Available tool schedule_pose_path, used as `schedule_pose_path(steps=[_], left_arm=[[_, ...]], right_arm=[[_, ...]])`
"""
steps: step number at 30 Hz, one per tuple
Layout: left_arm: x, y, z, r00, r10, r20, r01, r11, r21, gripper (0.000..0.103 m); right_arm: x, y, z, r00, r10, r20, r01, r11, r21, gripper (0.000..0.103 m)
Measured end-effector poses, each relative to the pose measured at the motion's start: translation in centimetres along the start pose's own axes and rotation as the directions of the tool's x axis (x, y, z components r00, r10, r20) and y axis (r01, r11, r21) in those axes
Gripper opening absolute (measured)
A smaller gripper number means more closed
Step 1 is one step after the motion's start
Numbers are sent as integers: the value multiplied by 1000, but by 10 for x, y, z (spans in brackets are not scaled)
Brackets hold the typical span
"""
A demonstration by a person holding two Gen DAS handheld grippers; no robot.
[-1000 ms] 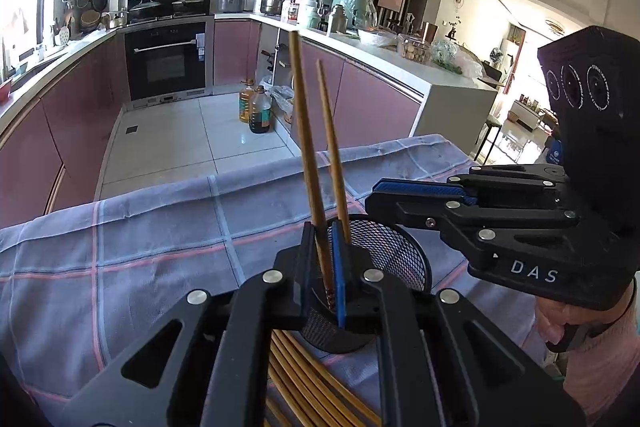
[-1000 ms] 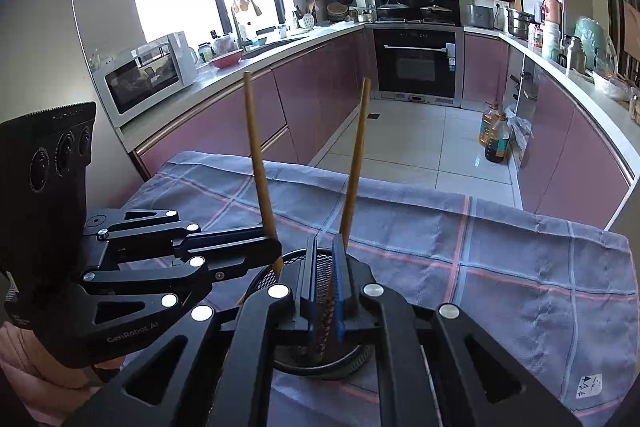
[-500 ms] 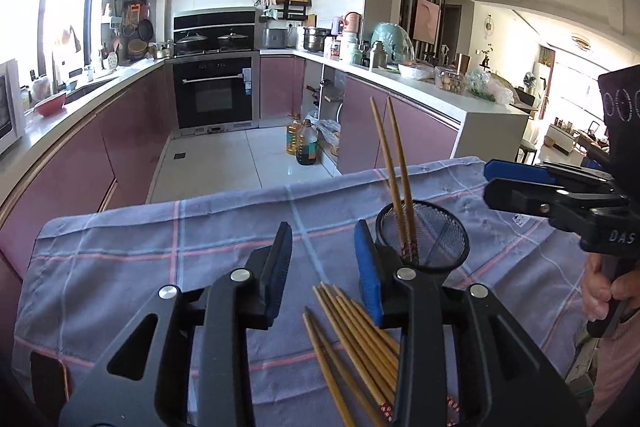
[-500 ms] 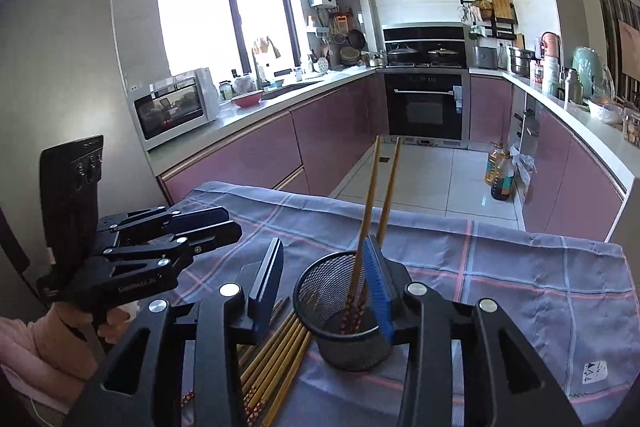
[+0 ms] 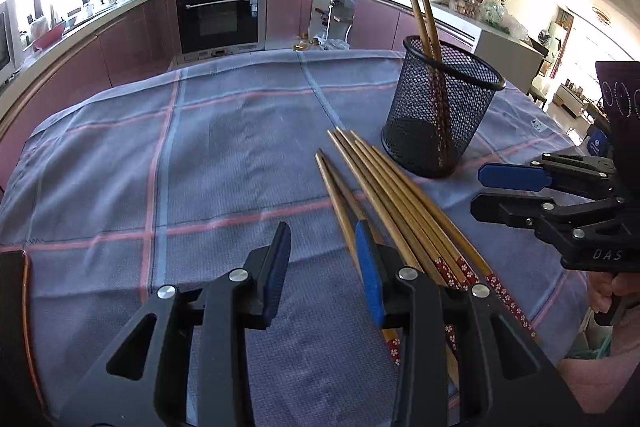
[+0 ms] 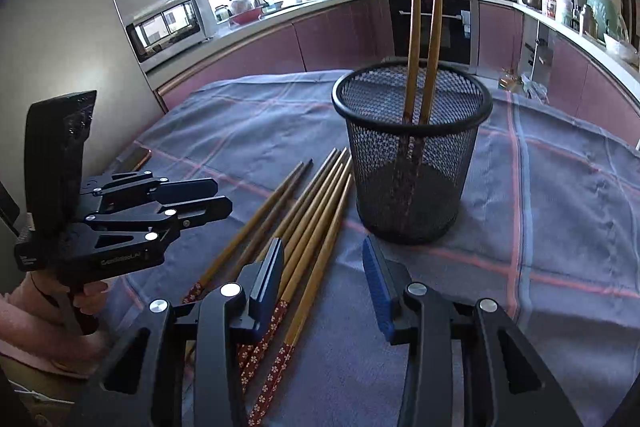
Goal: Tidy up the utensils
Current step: 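Open the right gripper and withdraw it from the mesh cup, then grasp another chopstick from the pile with the right gripper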
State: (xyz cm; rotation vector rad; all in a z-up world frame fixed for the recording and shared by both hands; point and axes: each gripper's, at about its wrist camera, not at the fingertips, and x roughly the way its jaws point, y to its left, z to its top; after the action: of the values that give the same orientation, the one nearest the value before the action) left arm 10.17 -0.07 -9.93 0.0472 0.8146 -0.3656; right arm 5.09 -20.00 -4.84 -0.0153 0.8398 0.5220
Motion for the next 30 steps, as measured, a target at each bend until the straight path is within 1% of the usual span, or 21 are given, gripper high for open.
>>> schedule_pose_path(steps=[1, 6, 10, 13, 20, 25, 27, 29, 30], left_arm=[[3, -3, -1, 1000, -1, -7, 1, 1000, 2, 34], [9, -8, -4, 1000, 1, -20, 0, 1000, 10, 34], [14, -12, -5, 999, 3, -32, -3, 1000, 15, 33], [15, -13, -5, 999, 5, -36, -4, 1000, 17, 33], [20, -15, -4, 999, 13, -49, -11, 1000, 27, 34], [24, -16, -3, 998, 25, -57, -23, 999, 33, 30], [25, -16, -2, 998, 26, -59, -25, 999, 30, 27], [26, -16, -1, 998, 25, -60, -23, 999, 25, 24], [26, -16, -1, 998, 20, -61, -18, 1000, 25, 21]], right_arm=[[2, -1, -2, 1000, 0, -7, 0, 1000, 6, 35], [8, -2, -4, 1000, -24, -19, 25, 999, 20, 34], [12, 0, -5, 999, -46, -29, 46, 999, 15, 33], [17, 0, -5, 997, -62, -38, 62, 998, 8, 30], [27, 5, -3, 995, -88, -48, 88, 996, -8, 27], [33, 9, -1, 992, -114, -48, 112, 993, -25, 26], [34, 10, -1, 992, -117, -48, 116, 993, -25, 26], [34, 10, 0, 992, -117, -49, 116, 993, -23, 23], [35, 10, 0, 993, -111, -49, 110, 994, -17, 18]])
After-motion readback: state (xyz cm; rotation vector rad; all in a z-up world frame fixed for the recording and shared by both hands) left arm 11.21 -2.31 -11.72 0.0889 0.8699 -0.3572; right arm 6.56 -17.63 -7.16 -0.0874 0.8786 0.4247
